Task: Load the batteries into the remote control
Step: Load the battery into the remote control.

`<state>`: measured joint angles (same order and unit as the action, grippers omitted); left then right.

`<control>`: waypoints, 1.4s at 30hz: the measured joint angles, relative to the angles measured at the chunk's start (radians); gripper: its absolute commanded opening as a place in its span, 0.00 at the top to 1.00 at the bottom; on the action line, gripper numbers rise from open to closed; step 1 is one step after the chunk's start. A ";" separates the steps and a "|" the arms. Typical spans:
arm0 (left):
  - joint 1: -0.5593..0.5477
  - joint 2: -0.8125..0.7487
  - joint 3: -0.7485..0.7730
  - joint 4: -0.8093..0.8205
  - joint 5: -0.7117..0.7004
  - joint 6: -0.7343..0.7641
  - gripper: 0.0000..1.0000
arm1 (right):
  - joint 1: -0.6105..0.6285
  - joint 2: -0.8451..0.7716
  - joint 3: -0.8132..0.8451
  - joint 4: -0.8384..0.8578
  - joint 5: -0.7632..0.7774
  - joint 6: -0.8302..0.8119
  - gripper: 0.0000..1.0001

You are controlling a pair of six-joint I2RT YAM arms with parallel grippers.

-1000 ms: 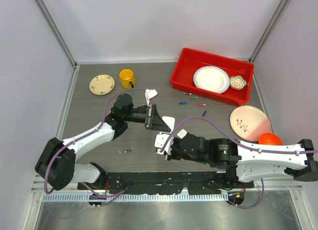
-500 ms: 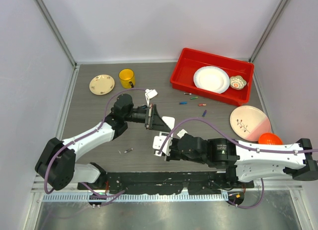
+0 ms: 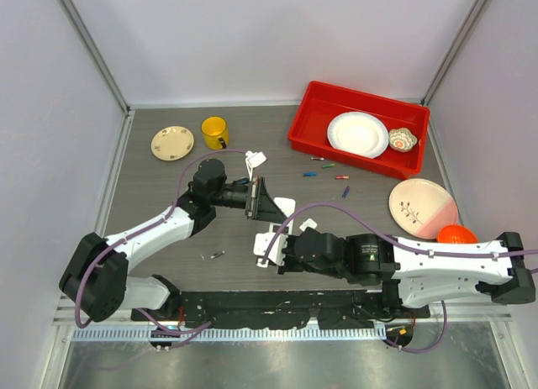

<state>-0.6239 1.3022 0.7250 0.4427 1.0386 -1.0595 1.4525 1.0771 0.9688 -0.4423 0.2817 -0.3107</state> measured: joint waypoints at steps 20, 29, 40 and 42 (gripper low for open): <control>0.010 0.000 0.000 -0.041 -0.018 0.035 1.00 | 0.020 0.043 0.015 -0.023 0.065 -0.027 0.99; 0.010 -0.001 0.000 -0.121 -0.059 0.081 1.00 | 0.023 0.074 0.017 -0.044 0.077 -0.031 0.99; 0.010 -0.024 0.000 -0.168 -0.090 0.109 1.00 | 0.027 0.086 0.017 -0.044 0.081 -0.035 0.99; 0.010 -0.024 0.000 -0.168 -0.093 0.109 1.00 | 0.027 0.088 0.017 -0.044 0.082 -0.036 0.99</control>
<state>-0.6140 1.2778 0.7250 0.2749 0.9459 -0.9508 1.4799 1.1652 0.9855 -0.4866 0.3641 -0.3470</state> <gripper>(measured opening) 0.254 0.154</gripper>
